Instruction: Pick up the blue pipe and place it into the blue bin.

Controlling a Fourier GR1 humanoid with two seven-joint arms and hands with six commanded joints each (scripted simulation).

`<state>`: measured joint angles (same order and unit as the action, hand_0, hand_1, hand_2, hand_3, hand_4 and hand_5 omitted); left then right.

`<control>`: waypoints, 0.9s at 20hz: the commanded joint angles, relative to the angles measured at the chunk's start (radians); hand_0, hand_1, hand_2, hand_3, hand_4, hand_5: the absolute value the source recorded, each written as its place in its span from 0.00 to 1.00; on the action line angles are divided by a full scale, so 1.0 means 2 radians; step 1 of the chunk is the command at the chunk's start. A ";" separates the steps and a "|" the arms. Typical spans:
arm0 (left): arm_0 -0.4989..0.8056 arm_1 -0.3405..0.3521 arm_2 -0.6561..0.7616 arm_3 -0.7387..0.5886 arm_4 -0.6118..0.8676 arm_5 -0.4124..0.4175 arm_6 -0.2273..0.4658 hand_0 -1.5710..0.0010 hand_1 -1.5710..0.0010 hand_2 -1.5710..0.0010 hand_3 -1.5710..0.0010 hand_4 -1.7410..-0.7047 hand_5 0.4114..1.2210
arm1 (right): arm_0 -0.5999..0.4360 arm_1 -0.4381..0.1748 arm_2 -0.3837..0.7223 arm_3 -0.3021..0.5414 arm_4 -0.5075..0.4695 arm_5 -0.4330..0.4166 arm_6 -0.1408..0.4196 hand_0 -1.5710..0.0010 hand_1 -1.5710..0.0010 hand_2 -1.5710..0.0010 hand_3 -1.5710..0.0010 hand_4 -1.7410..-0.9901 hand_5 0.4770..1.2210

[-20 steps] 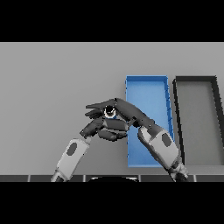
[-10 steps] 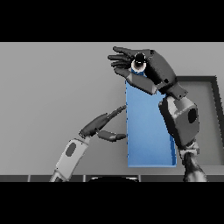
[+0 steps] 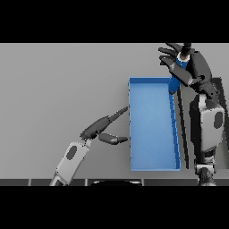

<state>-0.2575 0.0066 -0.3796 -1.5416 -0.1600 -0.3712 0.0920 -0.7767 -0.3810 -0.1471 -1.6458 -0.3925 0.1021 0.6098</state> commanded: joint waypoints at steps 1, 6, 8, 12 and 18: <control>0.002 0.000 -0.004 0.001 -0.003 -0.001 -0.001 1.00 1.00 1.00 1.00 0.85 0.01 | 0.021 -0.001 -0.002 -0.003 0.006 0.001 -0.001 0.00 0.00 0.00 0.00 0.00 1.00; 0.011 -0.003 -0.005 -0.005 0.005 -0.004 0.003 1.00 1.00 1.00 1.00 0.83 0.01 | 0.139 -0.008 0.017 -0.039 0.009 -0.027 0.000 0.00 0.00 0.00 0.00 0.00 1.00; 0.018 -0.001 -0.006 -0.002 0.003 -0.003 0.003 1.00 1.00 1.00 1.00 0.83 0.02 | 0.181 -0.033 0.042 -0.051 -0.007 -0.066 0.000 0.00 0.00 0.00 0.00 0.00 1.00; 0.020 0.005 -0.003 -0.012 0.009 -0.006 0.001 1.00 1.00 1.00 1.00 0.82 0.01 | 0.235 -0.097 0.121 -0.051 -0.025 -0.168 0.000 0.00 0.00 0.00 0.04 0.00 1.00; 0.018 0.000 -0.009 -0.011 0.003 -0.001 0.011 1.00 1.00 1.00 1.00 0.83 0.01 | 0.242 -0.191 0.252 -0.040 -0.070 -0.304 -0.005 0.00 0.01 0.00 0.46 0.00 1.00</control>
<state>-0.2207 0.0067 -0.3968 -1.5634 -0.1551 -0.3732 0.1155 -0.2946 -0.7638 0.3562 -1.7260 -0.5307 -0.5043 0.5889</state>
